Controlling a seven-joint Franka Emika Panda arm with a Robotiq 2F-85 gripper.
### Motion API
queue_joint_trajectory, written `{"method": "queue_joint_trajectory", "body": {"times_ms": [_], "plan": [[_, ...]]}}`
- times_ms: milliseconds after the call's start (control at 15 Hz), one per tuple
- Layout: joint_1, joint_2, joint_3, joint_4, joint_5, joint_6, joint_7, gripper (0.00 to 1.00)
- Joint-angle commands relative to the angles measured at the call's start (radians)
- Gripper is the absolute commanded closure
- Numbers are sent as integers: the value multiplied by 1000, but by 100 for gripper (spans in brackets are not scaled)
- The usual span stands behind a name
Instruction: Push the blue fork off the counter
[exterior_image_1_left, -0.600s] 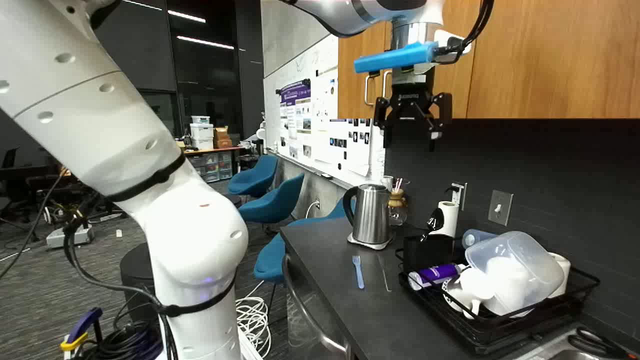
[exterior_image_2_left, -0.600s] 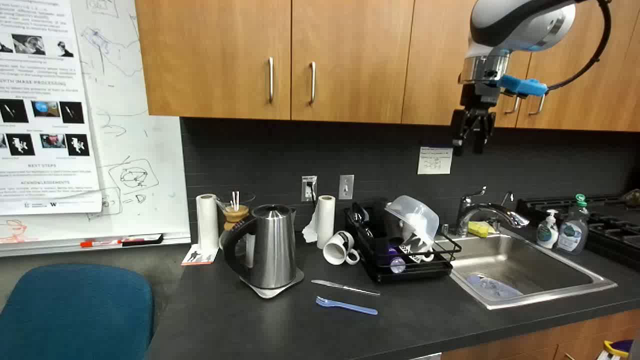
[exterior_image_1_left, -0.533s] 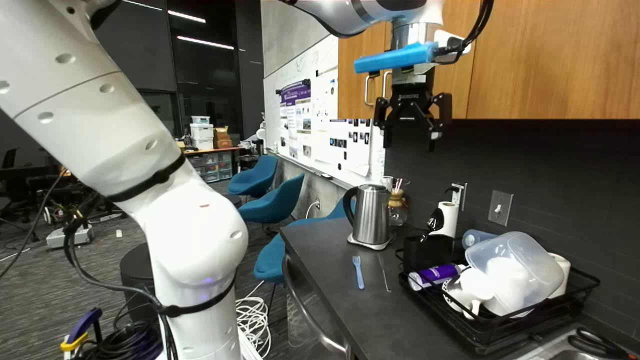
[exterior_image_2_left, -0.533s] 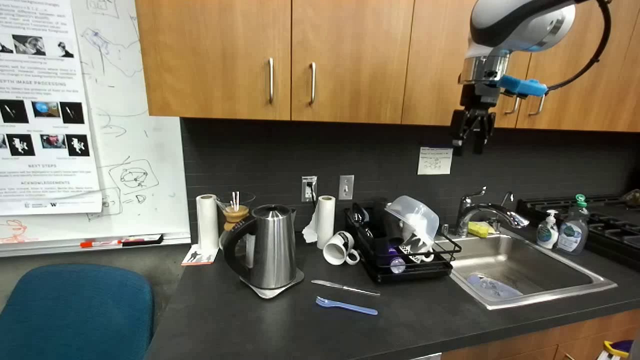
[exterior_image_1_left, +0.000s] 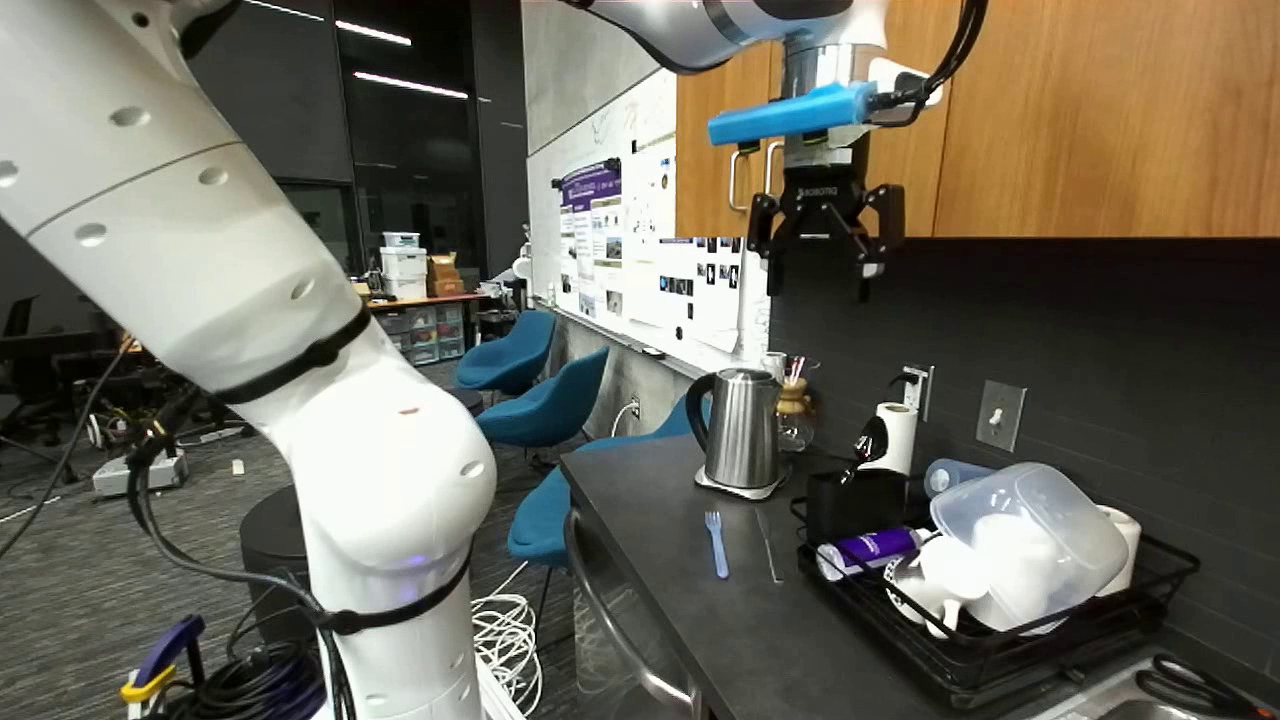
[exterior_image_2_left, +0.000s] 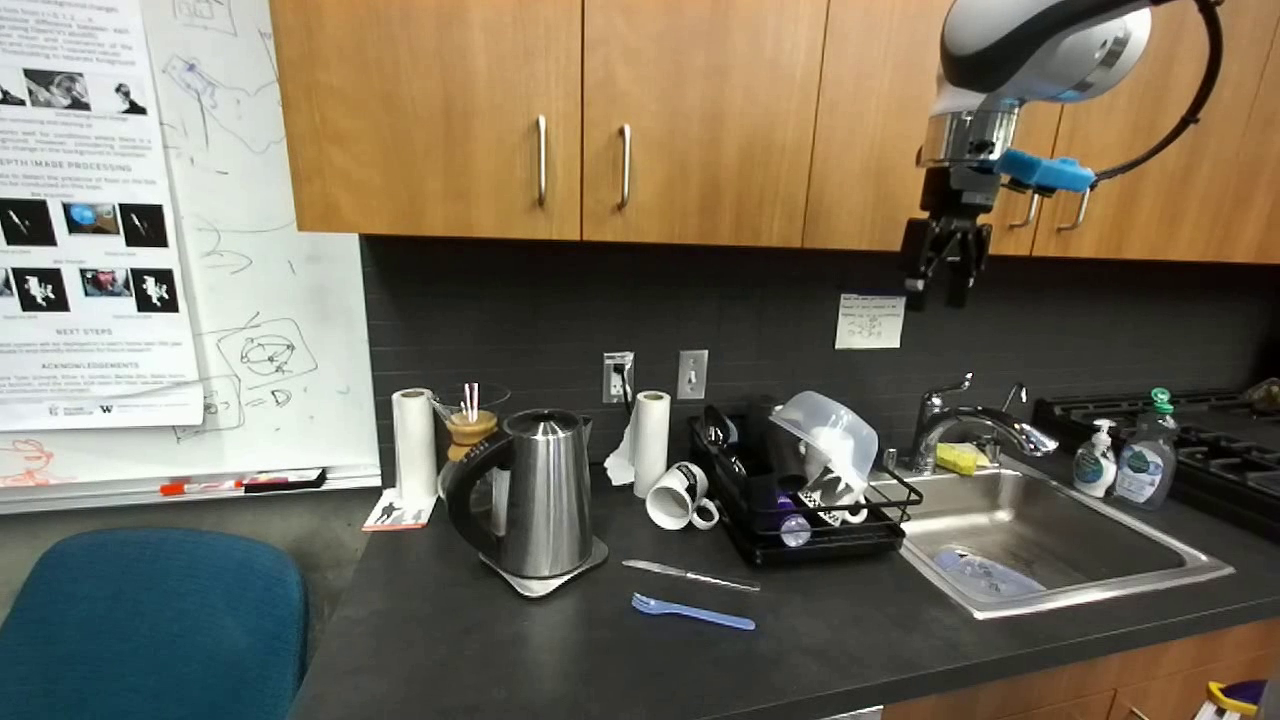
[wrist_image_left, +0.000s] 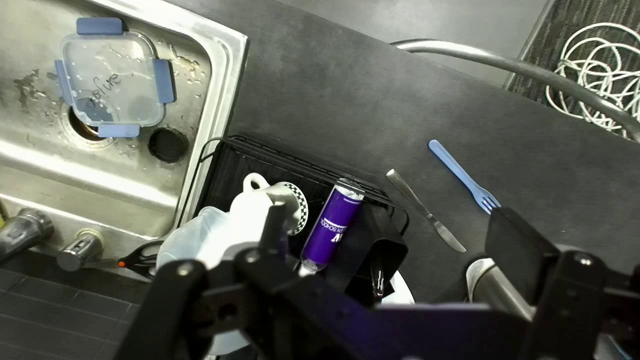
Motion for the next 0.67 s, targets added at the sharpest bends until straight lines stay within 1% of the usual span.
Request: {"method": "queue_joint_trajectory", "body": {"times_ms": [0,400,600], "plan": [[-7,1,5,2,3,-2,-3,0],[-7,1,5,2,3,-2,-3,0],[7,-5,6,15,32,-15,-19,0]]}}
